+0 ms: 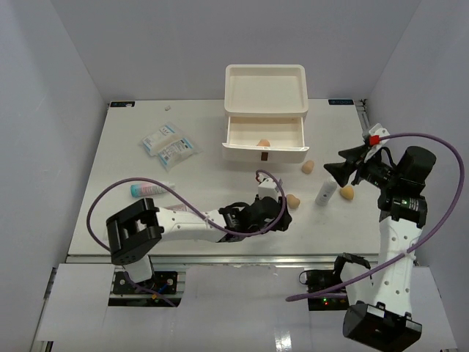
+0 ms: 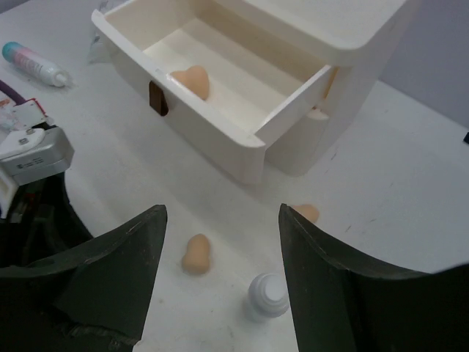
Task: Organize the makeup
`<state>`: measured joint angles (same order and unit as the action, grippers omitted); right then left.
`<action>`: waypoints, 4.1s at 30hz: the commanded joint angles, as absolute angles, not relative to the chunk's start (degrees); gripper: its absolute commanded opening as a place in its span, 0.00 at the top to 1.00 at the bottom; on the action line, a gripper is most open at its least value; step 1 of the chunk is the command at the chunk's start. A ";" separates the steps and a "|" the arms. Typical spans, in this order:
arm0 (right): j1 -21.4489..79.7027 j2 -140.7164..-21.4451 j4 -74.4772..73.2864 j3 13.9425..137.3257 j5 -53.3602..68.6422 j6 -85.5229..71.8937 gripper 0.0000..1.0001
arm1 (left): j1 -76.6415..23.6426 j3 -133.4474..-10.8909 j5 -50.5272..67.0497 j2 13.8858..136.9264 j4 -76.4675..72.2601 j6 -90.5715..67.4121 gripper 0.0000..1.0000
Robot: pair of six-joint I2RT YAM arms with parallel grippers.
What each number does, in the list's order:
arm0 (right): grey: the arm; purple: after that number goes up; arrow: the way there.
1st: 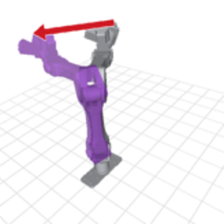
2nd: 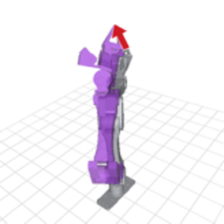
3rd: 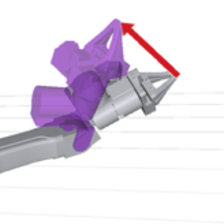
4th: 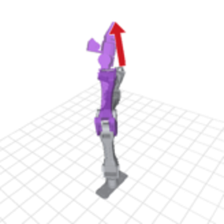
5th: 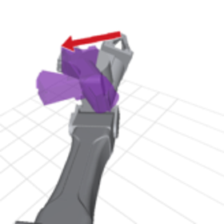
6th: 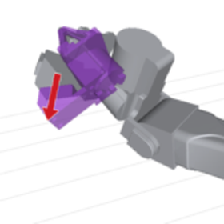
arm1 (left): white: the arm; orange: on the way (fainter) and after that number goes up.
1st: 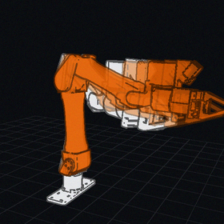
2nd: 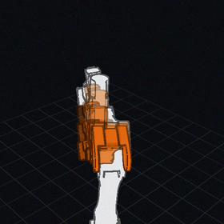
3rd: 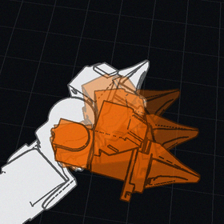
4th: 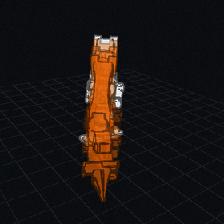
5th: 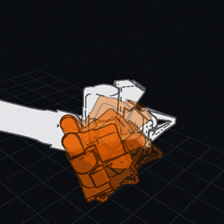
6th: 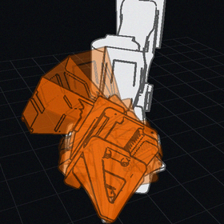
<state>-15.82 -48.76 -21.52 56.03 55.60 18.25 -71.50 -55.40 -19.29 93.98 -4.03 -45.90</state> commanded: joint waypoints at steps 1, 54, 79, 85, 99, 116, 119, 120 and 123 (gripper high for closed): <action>-24.99 -46.89 -24.65 48.30 65.89 19.07 0.31 | -71.89 -63.73 -28.80 100.54 -0.08 -55.82 0.33; -34.19 -45.26 -24.93 38.98 74.02 21.63 0.32 | -71.02 -61.54 -23.08 86.29 5.77 -39.47 1.00; -34.19 -46.06 -31.59 39.66 73.55 31.70 0.30 | -40.14 -88.72 -4.68 92.85 17.72 -32.32 0.92; -34.19 -48.18 -38.81 45.33 67.73 38.50 0.29 | -38.59 -89.27 -4.09 94.14 18.63 -31.18 0.61; -37.13 -60.80 -51.72 54.95 54.49 46.75 0.28 | -37.55 -76.40 -1.54 74.13 13.90 -20.19 0.17; -31.69 -81.25 -36.05 55.72 34.56 28.53 0.24 | -37.00 -42.91 -8.78 40.84 -0.59 -9.06 0.09; -29.19 -84.73 -33.43 56.90 31.08 26.52 0.27 | -37.00 -42.76 -9.00 40.00 -0.61 -9.01 0.09; -27.95 -85.38 -32.40 56.95 29.57 26.22 0.27 | -37.00 -42.72 -9.02 39.82 -0.60 -8.97 0.09; -25.93 -86.95 -28.71 57.34 25.47 25.38 0.27 | -37.00 -42.71 -8.88 39.41 -0.47 -8.96 0.09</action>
